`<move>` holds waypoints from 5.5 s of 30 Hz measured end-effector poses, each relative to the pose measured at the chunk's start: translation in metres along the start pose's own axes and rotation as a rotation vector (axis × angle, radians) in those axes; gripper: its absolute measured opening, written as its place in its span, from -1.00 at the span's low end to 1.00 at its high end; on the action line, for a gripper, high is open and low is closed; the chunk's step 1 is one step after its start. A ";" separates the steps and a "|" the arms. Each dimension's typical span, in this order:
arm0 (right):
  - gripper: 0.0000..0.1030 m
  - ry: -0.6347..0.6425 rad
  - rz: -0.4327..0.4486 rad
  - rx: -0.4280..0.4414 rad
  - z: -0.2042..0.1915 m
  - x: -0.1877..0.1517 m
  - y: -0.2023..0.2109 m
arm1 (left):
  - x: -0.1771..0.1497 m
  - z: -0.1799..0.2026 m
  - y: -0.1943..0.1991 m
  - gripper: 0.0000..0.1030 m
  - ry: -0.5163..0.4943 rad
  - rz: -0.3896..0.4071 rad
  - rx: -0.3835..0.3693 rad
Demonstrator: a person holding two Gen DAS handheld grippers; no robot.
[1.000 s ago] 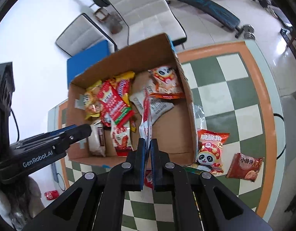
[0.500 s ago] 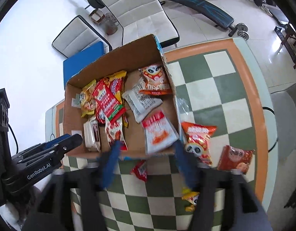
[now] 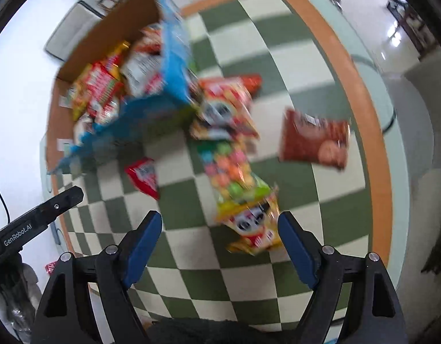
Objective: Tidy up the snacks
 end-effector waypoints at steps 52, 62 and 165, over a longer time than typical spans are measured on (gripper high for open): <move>0.40 0.021 -0.210 -0.103 0.041 -0.058 -0.098 | -0.108 -0.031 -0.099 -0.33 -0.086 -0.151 0.137; 0.40 0.019 -0.223 -0.089 0.040 -0.070 -0.109 | -0.109 -0.010 -0.104 1.00 -0.177 -0.164 0.130; 0.87 0.250 0.116 -0.026 -0.166 0.103 -0.001 | 0.084 -0.083 0.079 0.71 0.038 0.122 0.033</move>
Point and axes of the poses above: each gripper's, at about its wrist camera, not at the fingertips, and y roughly against the way its jaws point, z to its right, x to its top, the point moved 10 cm from there along -y, roughly the way its jaws point
